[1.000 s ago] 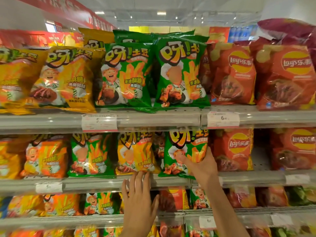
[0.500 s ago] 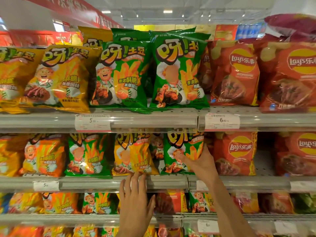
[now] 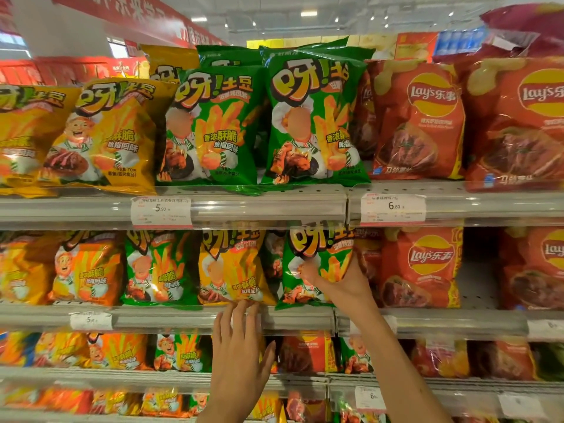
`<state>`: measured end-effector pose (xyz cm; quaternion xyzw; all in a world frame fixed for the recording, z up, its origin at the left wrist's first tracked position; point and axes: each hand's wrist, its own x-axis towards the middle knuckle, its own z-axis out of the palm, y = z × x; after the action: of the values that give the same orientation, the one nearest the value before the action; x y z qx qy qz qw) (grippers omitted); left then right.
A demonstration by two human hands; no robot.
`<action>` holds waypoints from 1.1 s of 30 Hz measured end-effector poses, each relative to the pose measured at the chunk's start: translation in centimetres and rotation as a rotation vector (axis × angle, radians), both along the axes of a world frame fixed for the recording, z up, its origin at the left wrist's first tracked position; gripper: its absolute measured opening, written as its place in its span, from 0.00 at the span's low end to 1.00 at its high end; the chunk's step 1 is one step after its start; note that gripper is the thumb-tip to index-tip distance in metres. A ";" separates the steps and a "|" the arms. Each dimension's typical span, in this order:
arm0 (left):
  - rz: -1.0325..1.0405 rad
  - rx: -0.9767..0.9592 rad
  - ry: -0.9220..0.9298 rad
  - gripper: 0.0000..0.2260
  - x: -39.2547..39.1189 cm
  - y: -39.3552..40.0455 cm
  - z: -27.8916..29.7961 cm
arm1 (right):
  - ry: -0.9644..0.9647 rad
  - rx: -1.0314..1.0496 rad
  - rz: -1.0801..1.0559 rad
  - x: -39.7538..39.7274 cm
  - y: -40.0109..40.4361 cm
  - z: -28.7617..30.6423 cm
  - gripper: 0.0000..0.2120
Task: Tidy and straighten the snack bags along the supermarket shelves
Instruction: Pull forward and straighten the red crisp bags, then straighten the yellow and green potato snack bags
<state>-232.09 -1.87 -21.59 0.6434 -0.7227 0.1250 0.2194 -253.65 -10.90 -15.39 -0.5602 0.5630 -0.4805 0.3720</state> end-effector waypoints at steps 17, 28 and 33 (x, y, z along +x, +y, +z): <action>-0.078 0.017 0.097 0.27 0.7 0.0 -0.4 | 0.144 0.009 -0.042 1.6 1.5 0.8 0.51; -0.365 -0.073 0.472 0.18 5.1 0.4 0.9 | 0.310 -0.248 -0.537 5.2 5.6 -1.1 0.41; -0.283 -0.202 0.653 0.13 11.5 0.3 3.1 | 0.321 -0.340 -0.774 9.5 7.1 -1.5 0.27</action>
<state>-220.61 -1.57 -18.54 0.5183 -0.6804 -0.0478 0.5159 -244.15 -3.81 -16.87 -0.4291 0.6947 -0.5768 -0.0245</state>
